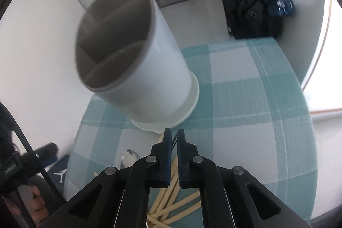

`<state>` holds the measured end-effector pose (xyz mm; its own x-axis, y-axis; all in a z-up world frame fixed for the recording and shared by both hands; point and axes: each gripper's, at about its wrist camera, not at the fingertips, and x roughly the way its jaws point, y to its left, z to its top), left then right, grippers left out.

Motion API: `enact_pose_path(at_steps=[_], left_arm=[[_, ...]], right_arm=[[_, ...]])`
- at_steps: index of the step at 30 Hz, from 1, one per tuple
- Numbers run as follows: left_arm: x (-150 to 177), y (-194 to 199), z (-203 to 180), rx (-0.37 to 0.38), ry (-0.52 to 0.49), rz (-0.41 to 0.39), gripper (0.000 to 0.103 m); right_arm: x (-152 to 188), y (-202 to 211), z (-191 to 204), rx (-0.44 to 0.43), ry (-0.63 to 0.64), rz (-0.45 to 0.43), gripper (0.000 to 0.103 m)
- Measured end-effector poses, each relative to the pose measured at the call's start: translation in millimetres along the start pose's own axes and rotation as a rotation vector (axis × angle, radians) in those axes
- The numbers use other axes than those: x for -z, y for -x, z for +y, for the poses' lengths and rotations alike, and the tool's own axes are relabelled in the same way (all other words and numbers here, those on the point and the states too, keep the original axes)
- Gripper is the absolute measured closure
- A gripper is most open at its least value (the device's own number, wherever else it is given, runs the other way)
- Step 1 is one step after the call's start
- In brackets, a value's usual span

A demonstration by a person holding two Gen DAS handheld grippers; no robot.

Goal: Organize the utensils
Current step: 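Lower the right tool onto the silver fork and close it, then close the left tool on the silver spoon handle while the right tool holds the fork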

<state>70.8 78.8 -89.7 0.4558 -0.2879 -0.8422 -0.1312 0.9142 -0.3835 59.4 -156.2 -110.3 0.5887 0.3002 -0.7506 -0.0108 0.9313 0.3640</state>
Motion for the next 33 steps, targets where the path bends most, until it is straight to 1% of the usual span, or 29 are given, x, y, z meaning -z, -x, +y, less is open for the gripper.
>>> enact_pose_path(at_steps=[6, 8, 10, 13, 19, 20, 22, 24, 25, 26, 27, 30, 33], left_arm=[[6.1, -7.7, -9.2, 0.025, -0.02, 0.05, 0.001], [7.3, -11.5, -16.0, 0.051, -0.031, 0.091, 0.001], [8.7, -16.0, -27.9, 0.066, -0.059, 0.127, 0.001], [10.0, -22.3, -43.4, 0.059, -0.103, 0.152, 0.001], [14.4, -33.7, -71.5, 0.005, -0.172, 0.182, 0.003], [16.4, -37.6, -77.1, -0.006, -0.19, 0.198, 0.004], [18.2, -43.0, -82.8, -0.031, -0.203, 0.207, 0.008], [20.1, -46.7, -87.7, -0.047, -0.21, 0.22, 0.017], [21.3, -49.2, -91.0, -0.057, -0.217, 0.223, 0.019], [22.6, -50.6, -92.8, -0.078, -0.226, 0.229, 0.02], [23.9, -53.2, -95.4, -0.114, -0.242, 0.233, 0.024], [28.5, -60.5, -101.6, -0.151, -0.277, 0.251, 0.026], [31.4, -64.8, -102.4, -0.21, -0.286, 0.273, 0.028]], right_arm=[[-5.2, 30.5, -2.6, -0.04, 0.025, -0.056, 0.102], [-7.0, 40.4, -3.8, -0.05, 0.034, -0.079, 0.102], [-8.1, 55.6, -5.0, -0.062, 0.046, -0.106, 0.103], [-10.4, 75.9, -9.5, -0.074, 0.059, -0.138, 0.102], [-16.6, 102.8, -19.9, -0.094, 0.063, -0.17, 0.102], [-17.4, 107.4, -20.7, -0.092, 0.06, -0.174, 0.102], [-23.5, 123.7, -25.1, -0.113, 0.064, -0.208, 0.102], [-26.7, 134.4, -25.7, -0.111, 0.094, -0.215, 0.102], [-27.8, 137.8, -26.2, -0.116, 0.114, -0.215, 0.102], [-28.7, 139.3, -27.4, -0.114, 0.133, -0.215, 0.102], [-28.9, 140.9, -28.3, -0.106, 0.15, -0.212, 0.102], [-27.9, 145.0, -35.0, -0.114, 0.157, -0.206, 0.102], [-24.2, 144.9, -40.7, -0.105, 0.171, -0.215, 0.102]])
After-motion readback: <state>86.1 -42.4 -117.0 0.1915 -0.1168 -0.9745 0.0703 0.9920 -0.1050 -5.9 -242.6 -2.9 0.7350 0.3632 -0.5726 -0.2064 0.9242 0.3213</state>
